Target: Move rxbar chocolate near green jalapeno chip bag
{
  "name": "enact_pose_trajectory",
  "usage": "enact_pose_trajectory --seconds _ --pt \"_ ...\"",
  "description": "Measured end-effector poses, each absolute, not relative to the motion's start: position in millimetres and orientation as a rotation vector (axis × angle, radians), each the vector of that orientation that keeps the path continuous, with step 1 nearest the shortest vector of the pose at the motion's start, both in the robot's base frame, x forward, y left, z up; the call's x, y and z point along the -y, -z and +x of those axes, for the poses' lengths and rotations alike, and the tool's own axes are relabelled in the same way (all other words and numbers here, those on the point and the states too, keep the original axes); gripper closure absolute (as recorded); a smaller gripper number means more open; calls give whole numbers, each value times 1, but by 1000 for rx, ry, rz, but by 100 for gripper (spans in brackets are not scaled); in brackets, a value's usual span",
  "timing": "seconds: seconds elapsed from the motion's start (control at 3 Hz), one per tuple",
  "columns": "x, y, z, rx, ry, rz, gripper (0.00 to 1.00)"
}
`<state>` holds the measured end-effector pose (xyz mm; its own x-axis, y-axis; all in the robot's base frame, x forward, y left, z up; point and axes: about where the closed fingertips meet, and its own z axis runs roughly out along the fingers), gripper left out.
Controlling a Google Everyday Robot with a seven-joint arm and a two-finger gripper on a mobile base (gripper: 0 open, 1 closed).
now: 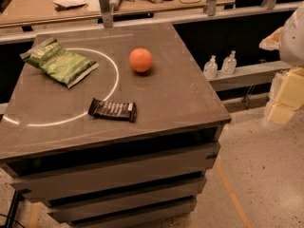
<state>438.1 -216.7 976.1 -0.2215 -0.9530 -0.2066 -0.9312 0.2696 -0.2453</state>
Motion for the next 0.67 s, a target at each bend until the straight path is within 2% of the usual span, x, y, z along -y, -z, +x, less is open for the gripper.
enact_pose_trajectory --seconds 0.33,0.67 --pt "217 -976 438 -2232 98 -1725 0" --pt "192 -977 452 -2159 71 -1767 0"
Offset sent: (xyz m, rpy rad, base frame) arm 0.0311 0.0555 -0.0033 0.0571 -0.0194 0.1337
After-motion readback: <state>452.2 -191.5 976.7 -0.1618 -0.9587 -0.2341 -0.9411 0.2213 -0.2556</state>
